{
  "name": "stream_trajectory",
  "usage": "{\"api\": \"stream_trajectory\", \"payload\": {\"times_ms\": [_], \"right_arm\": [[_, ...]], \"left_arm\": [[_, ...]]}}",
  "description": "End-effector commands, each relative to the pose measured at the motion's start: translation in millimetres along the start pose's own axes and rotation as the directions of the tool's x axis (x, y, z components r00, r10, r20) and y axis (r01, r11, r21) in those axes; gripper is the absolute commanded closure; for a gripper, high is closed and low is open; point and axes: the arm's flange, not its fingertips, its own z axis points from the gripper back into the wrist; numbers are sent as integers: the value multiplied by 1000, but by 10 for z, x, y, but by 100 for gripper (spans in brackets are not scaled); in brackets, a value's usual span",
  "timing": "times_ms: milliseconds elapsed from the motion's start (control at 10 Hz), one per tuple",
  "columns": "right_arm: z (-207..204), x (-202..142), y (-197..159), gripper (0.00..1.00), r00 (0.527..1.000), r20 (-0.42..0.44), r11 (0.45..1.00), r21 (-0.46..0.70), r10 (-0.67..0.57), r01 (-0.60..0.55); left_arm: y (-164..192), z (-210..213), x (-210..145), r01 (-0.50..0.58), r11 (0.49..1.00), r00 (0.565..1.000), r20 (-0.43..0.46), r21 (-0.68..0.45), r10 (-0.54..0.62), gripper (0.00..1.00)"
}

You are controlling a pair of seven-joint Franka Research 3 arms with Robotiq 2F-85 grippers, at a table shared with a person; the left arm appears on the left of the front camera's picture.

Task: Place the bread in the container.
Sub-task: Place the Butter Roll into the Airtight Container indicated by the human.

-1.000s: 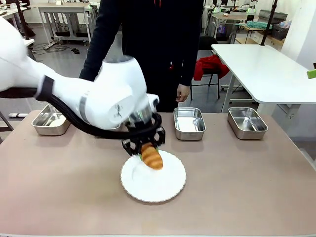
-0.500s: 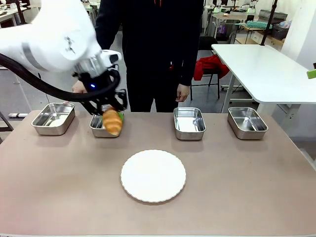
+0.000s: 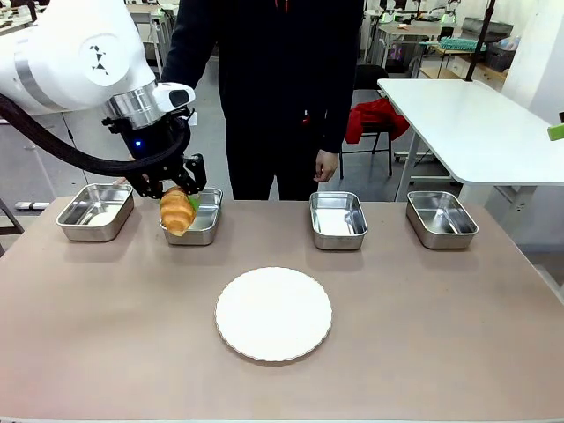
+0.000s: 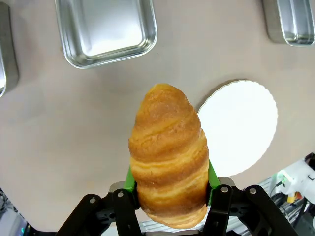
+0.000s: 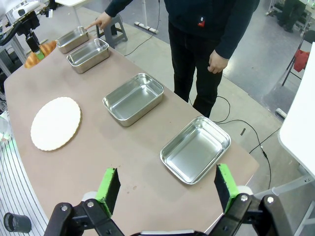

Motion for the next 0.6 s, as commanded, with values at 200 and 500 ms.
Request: {"api": "stream_trajectory", "payload": {"times_ms": [200,500], "right_arm": [[0,9,6,0,1000,21,1000,6,3,-3],[0,9,6,0,1000,21,1000,6,3,-3]], "left_arm": [[93,69,37,2,1000,1000,1,12,-2,44],[1071,652,145,43,999,995,-91,2,-43,44]]}}
